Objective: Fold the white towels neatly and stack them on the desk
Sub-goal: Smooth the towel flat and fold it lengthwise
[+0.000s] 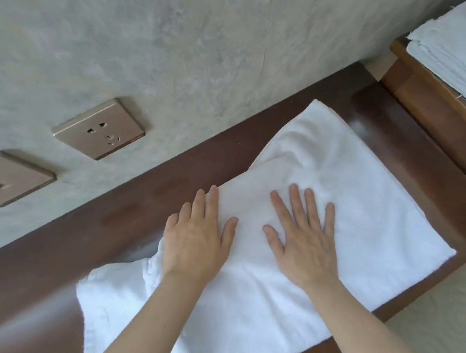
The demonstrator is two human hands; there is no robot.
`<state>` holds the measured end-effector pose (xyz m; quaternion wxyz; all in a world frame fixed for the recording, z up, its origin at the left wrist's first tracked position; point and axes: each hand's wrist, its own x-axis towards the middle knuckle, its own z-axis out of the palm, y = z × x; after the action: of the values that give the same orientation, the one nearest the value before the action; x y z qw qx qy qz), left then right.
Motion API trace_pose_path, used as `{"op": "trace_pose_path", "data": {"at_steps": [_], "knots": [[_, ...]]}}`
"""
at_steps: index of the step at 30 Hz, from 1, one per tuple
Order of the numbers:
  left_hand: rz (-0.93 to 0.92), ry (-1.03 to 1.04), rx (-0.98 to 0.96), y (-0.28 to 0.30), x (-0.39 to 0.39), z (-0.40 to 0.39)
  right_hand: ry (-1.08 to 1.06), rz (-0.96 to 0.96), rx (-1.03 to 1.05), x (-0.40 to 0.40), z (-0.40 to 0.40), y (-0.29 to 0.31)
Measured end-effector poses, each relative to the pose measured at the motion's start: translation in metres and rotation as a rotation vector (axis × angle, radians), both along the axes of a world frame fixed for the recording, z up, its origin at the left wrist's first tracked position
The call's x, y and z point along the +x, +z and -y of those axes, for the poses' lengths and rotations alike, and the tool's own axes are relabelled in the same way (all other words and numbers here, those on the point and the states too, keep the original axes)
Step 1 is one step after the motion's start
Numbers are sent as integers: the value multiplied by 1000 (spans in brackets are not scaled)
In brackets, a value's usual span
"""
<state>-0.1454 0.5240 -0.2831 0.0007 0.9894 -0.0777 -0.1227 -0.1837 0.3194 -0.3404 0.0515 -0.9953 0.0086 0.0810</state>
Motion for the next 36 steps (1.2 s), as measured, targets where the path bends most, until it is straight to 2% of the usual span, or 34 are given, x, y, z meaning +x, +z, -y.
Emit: {"op": "trace_pose_path", "data": {"at_steps": [2,4,8,11,14,17,20,22,26,30,32,34,36], "knots": [[-32,80,-16,12,-5,-14,-6,-13,-7,1,0,0],[-139,178,-138,21,-6,-28,-48,-34,22,1,-6,3],[-444,484,-623,30,9,-49,-69,-42,142,-5,-39,19],[-595,677,-942,20,28,-54,-30,-18,244,-8,-71,27],[-765,758,-1033,11,43,-50,-66,-19,313,-5,-88,22],[-883,748,-1098,5,47,-43,-100,9,324,-8,-89,13],[-845,691,-1105,1,47,-33,-105,72,279,-14,-88,6],[-820,654,-1040,0,48,-31,-110,95,270,-16,-87,3],[-883,542,-956,-1,52,-31,-102,98,209,-16,-88,0],[-683,411,-1011,0,59,-34,-87,102,172,-17,-90,0],[-659,372,-1061,-2,64,-41,-79,96,155,-16,-90,0],[-608,324,-1022,-3,71,-47,-80,76,142,-17,-90,1],[-478,258,-907,-4,82,-51,-77,65,137,-17,-89,1]]}}
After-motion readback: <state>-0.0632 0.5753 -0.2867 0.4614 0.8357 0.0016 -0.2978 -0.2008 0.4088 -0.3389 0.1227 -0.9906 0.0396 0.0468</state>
